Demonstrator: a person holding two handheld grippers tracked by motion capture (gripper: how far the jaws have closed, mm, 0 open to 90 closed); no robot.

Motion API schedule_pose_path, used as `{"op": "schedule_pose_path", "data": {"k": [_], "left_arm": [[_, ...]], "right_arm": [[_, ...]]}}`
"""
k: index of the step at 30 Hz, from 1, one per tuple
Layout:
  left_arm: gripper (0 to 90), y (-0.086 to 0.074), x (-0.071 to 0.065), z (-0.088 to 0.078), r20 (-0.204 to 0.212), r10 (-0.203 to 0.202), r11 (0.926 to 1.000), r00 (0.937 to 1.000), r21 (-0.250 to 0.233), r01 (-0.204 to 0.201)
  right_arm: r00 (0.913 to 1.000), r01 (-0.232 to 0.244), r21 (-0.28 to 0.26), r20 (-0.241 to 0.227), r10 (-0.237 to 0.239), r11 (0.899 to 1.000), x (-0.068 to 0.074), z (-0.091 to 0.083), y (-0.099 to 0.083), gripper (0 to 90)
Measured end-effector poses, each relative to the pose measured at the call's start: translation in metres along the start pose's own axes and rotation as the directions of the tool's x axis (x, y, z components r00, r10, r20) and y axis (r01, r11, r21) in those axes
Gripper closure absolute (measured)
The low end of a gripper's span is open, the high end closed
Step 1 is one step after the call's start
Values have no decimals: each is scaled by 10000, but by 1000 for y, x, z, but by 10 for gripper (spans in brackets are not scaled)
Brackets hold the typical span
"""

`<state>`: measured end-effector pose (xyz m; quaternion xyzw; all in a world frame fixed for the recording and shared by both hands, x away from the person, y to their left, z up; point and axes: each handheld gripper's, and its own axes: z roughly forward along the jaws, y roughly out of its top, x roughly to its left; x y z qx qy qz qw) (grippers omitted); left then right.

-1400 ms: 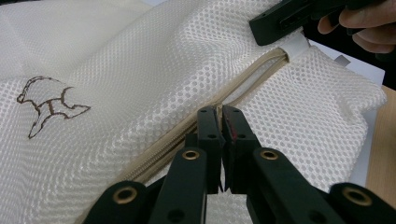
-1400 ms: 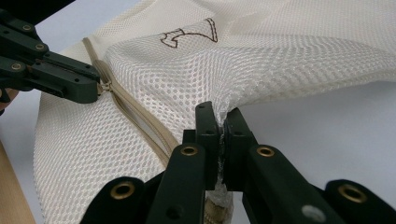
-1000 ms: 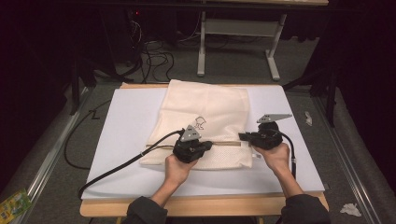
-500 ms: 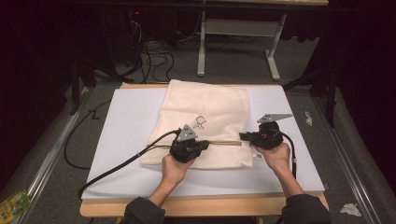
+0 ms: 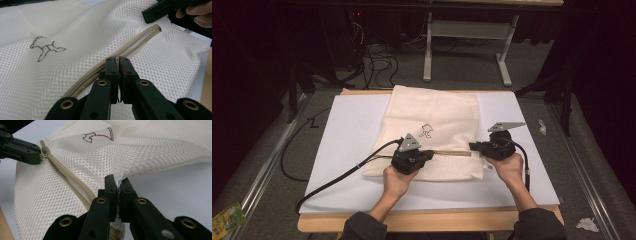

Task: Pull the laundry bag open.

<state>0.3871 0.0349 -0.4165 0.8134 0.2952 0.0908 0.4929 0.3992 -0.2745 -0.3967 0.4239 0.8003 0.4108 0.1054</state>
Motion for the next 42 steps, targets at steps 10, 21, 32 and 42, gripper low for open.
{"op": "schedule_pose_path", "data": {"k": [10, 21, 32, 42], "left_arm": [[872, -2, 4, -5, -58, -93, 9999, 9999, -59, 93], [872, -3, 7, -9, -66, -210, 9997, 9998, -117, 209], [872, -3, 8, -12, -125, -198, 9997, 9997, -176, 196], [873, -4, 13, -16, -165, -313, 9992, 9994, -234, 309]], "right_arm": [[10000, -46, 22, 50, 46, 10000, -1, 1, -1, 889], [10000, -16, 18, 65, 16, 10000, -1, 0, 0, 889], [10000, -42, 18, 41, 42, 10000, -1, 1, 0, 889], [9999, 46, 73, 131, -47, 10000, -1, 1, 0, 889]]}}
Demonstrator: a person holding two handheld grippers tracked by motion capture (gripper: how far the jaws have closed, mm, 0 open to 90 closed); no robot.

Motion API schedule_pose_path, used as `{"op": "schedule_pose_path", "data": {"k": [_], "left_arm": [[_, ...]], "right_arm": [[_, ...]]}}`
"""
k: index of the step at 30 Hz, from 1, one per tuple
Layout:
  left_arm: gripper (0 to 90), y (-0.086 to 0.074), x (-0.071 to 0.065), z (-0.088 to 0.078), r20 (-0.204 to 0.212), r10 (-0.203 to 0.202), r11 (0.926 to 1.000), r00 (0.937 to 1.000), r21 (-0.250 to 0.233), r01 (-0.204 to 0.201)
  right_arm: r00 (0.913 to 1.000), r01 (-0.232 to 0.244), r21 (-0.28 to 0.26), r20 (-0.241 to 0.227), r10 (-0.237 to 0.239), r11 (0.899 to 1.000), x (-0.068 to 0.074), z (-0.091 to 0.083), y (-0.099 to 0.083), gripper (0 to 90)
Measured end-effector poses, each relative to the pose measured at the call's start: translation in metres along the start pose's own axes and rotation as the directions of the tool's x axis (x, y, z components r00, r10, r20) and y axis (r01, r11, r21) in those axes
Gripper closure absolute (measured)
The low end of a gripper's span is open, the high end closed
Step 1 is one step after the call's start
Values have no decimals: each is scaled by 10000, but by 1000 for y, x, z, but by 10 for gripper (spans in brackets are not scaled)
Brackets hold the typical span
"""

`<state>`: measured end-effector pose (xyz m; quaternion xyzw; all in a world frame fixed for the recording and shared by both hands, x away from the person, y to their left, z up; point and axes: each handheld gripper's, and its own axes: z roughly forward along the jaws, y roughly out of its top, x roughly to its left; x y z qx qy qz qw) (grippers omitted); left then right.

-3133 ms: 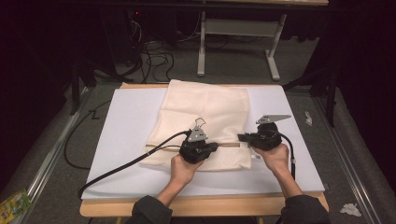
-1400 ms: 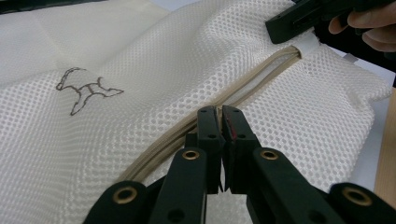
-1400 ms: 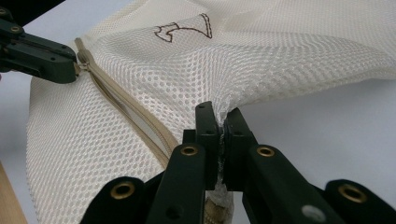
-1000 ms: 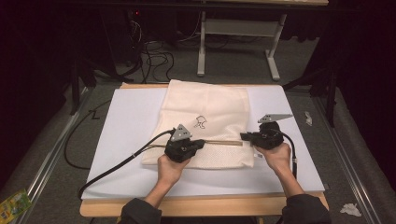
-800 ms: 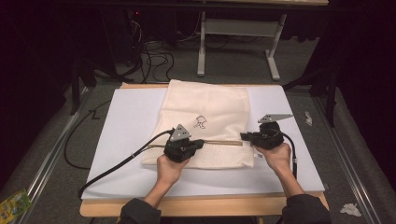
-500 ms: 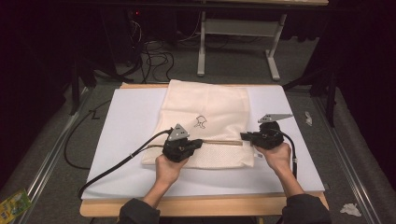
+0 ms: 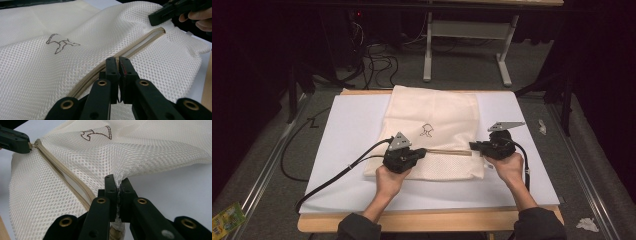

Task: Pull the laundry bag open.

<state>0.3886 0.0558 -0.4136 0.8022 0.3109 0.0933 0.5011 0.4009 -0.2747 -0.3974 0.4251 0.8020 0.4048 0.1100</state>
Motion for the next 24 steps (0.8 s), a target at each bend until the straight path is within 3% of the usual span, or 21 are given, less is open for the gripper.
{"op": "schedule_pose_path", "data": {"k": [24], "left_arm": [[872, -1, 9, -10, -209, -114, 9999, 9997, -36, 113]], "right_arm": [[10000, 25, -39, 58, -25, 10000, -2, -1, 1, 889]]}}
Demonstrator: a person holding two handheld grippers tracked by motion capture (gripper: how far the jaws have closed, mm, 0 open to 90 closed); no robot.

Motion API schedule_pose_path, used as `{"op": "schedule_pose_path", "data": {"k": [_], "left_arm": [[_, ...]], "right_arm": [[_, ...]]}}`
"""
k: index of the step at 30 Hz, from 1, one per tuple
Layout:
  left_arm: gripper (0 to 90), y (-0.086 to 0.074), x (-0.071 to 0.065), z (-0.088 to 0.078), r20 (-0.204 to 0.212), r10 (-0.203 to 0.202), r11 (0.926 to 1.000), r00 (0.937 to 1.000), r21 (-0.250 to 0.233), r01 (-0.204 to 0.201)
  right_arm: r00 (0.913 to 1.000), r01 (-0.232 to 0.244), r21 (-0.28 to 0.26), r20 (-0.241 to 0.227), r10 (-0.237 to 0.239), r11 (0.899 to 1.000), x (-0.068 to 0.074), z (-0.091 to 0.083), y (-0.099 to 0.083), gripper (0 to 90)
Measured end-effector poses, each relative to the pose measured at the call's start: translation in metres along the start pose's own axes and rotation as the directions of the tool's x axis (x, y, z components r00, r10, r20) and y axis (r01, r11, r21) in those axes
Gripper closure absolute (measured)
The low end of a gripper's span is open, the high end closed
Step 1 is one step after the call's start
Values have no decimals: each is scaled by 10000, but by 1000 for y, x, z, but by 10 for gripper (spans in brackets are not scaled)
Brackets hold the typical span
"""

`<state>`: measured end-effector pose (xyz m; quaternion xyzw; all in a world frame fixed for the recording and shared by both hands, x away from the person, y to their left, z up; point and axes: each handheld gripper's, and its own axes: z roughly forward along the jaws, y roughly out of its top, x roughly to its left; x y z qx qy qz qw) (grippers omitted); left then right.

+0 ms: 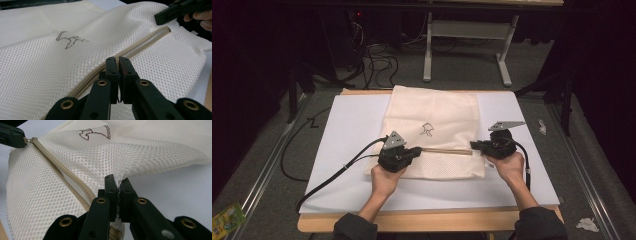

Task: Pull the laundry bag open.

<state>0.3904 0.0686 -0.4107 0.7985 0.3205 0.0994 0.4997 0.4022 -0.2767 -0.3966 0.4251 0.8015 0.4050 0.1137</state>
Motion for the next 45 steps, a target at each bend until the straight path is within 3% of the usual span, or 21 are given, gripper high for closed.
{"op": "schedule_pose_path", "data": {"k": [31, 41, 45], "left_arm": [[872, -7, 20, -22, -663, -242, 9996, 9975, -131, 234], [872, -7, 21, -22, -577, -250, 9996, 9980, -128, 243], [872, -10, 24, -25, -719, -297, 9995, 9970, -88, 291]], "right_arm": [[9999, -59, 28, 160, 59, 10000, -5, -3, 0, 889], [9999, -42, 23, 104, 41, 10000, -5, -3, 0, 890], [9999, -69, 24, 155, 69, 10000, -6, -2, 0, 889]]}}
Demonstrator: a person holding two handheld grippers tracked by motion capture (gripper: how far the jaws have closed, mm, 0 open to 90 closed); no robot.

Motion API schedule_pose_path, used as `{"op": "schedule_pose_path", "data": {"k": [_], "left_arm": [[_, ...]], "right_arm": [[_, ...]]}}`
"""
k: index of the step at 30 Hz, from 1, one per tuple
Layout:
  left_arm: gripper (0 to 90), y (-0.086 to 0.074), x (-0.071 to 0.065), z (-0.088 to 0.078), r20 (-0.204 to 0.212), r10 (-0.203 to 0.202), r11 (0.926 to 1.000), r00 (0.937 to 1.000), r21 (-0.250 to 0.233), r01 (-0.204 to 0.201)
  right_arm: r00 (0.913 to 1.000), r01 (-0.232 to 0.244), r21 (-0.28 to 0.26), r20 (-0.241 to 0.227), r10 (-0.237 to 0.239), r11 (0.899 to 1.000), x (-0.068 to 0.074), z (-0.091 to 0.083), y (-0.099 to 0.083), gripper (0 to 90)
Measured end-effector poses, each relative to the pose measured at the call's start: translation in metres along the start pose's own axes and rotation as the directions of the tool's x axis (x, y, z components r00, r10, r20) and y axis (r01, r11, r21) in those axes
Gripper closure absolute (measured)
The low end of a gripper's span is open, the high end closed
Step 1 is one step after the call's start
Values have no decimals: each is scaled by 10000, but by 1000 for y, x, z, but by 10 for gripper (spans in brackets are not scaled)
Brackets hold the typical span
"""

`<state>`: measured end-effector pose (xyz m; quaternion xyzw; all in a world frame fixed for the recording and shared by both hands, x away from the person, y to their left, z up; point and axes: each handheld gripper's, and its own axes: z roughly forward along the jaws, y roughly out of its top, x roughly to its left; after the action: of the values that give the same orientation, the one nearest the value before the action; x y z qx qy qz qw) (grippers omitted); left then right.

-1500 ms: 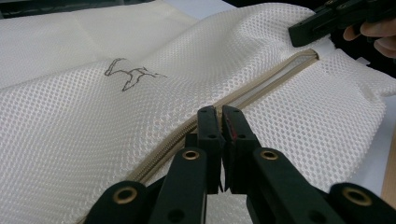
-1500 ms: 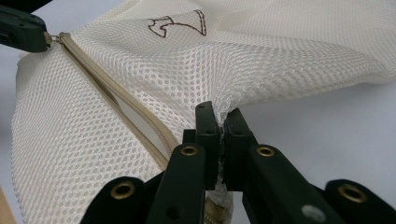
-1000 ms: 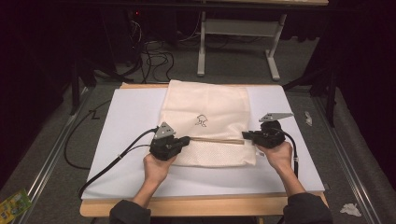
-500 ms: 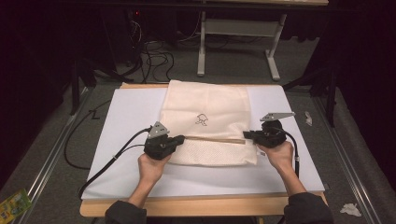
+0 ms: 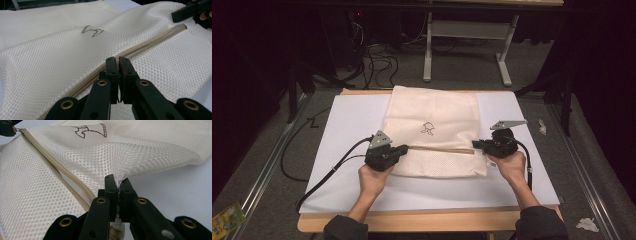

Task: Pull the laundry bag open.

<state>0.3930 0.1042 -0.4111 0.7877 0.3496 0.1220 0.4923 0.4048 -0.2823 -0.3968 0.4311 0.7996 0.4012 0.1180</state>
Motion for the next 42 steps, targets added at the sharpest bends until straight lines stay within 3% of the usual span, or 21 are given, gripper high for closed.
{"op": "schedule_pose_path", "data": {"k": [22, 42], "left_arm": [[872, -2, 15, -16, -399, -260, 9996, 9989, -143, 254], [872, 1, 23, -25, -626, -191, 9998, 9979, -92, 185]], "right_arm": [[9998, -134, -34, 123, 135, 9999, -5, -2, 0, 889], [9996, -284, -105, 27, 284, 9995, -9, -3, -1, 889]]}}
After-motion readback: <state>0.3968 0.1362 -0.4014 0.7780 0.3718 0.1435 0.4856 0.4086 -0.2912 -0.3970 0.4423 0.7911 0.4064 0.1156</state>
